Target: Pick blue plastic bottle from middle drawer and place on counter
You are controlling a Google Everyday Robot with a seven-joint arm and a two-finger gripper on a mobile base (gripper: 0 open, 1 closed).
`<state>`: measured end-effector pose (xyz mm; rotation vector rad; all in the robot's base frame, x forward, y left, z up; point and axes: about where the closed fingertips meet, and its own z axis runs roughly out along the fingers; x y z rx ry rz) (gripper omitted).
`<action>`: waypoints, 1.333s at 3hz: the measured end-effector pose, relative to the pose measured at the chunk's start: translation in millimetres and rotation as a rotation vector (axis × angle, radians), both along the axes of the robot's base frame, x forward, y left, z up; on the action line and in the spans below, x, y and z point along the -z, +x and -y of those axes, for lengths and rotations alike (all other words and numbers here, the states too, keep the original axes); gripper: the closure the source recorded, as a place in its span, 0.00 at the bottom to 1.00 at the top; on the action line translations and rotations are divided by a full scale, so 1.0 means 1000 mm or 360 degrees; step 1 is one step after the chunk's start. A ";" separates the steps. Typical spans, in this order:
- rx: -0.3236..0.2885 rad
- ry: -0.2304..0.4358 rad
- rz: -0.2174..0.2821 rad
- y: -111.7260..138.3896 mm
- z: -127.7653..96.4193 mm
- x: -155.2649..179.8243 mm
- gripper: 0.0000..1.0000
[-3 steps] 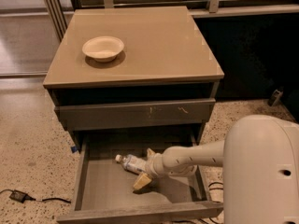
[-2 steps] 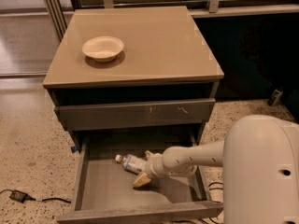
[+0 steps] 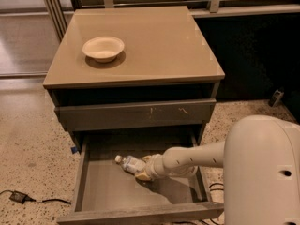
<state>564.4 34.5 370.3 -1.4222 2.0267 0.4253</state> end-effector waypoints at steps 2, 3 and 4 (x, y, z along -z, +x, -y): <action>-0.0007 0.0003 -0.0003 -0.001 -0.001 0.000 1.00; -0.0004 0.0028 -0.0004 -0.002 0.001 -0.006 1.00; 0.0004 0.0090 0.0014 -0.003 0.013 -0.024 1.00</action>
Offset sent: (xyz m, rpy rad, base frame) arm -0.0020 0.0026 0.0021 0.0089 0.0062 0.0174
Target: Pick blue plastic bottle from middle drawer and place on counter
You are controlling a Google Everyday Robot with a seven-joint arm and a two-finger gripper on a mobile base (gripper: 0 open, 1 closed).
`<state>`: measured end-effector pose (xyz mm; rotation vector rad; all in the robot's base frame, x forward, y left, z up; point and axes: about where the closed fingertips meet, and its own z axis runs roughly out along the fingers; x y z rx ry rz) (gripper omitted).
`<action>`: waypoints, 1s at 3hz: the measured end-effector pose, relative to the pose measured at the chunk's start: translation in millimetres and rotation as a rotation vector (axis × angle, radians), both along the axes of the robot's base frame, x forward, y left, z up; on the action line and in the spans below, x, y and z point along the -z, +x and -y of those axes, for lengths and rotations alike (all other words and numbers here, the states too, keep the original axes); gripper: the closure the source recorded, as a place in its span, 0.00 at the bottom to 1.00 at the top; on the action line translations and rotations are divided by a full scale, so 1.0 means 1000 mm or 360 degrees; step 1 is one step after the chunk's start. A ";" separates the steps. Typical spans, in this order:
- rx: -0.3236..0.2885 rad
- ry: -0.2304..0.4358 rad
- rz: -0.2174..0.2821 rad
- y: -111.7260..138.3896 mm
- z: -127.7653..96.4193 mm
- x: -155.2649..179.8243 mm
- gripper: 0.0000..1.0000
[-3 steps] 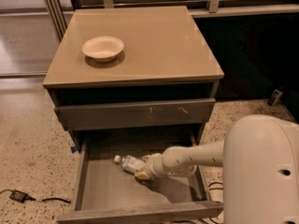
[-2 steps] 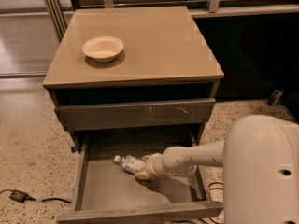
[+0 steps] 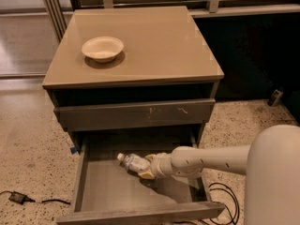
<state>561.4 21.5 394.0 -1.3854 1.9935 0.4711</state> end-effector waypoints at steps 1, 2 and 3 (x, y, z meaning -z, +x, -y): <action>-0.0015 0.0077 0.0084 0.005 0.025 -0.048 1.00; -0.0038 0.0110 0.0163 0.015 0.061 -0.113 1.00; -0.0083 0.0111 0.0213 0.019 0.090 -0.183 1.00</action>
Offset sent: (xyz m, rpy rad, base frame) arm 0.0260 -0.1088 0.2069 0.0907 -0.1664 0.0569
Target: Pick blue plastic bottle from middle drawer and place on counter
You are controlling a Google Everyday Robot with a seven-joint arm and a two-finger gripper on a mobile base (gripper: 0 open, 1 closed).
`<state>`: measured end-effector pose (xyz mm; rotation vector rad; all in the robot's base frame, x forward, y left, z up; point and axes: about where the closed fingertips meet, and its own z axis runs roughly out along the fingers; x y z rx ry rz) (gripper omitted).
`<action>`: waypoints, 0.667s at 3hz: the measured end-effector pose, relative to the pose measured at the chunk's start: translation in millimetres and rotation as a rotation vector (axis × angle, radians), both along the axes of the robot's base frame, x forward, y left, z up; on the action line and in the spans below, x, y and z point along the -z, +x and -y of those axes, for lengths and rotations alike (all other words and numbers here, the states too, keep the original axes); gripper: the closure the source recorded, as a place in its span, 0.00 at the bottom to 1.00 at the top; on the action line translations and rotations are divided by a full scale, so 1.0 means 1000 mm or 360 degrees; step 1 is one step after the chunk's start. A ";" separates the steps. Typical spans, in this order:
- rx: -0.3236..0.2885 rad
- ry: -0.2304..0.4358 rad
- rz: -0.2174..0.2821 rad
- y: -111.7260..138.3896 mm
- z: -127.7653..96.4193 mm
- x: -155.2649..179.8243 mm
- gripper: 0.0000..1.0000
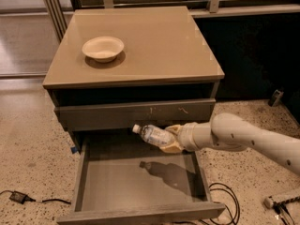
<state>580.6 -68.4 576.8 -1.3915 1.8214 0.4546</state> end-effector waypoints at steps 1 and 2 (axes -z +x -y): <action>-0.0118 -0.0042 0.0057 -0.015 0.014 -0.076 1.00; -0.0235 -0.0067 0.0108 -0.034 0.013 -0.130 1.00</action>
Offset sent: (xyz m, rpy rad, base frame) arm -0.0497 -0.0209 0.1919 -0.0575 -0.1198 0.2002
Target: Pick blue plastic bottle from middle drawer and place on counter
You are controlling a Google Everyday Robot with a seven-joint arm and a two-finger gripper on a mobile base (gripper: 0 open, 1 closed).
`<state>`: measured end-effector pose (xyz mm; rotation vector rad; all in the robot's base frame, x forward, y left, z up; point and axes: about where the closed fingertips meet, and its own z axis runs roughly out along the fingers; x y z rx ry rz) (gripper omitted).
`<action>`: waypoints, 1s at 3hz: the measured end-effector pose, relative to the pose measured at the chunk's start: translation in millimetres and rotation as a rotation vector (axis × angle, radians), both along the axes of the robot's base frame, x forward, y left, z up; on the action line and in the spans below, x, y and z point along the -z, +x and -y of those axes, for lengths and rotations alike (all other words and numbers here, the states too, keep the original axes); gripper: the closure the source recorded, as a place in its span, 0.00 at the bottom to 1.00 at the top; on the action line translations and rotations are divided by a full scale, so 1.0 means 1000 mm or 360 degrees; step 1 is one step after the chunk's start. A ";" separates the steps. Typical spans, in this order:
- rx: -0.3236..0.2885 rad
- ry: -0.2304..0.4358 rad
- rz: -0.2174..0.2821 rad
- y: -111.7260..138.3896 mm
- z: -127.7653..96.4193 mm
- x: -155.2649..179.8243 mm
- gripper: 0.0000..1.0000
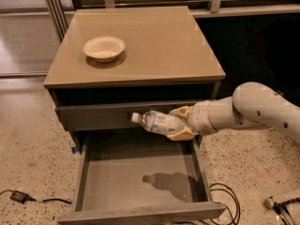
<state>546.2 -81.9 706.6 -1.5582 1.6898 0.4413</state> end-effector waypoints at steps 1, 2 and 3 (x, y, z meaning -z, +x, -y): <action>0.0000 0.0000 0.0000 0.000 0.000 0.000 1.00; 0.0001 -0.0038 0.0063 -0.007 0.004 -0.018 1.00; 0.0005 -0.0134 0.0212 -0.028 0.019 -0.075 1.00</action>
Offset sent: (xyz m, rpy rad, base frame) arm -0.0181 -0.0153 0.0532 -0.0699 -0.1157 -0.0085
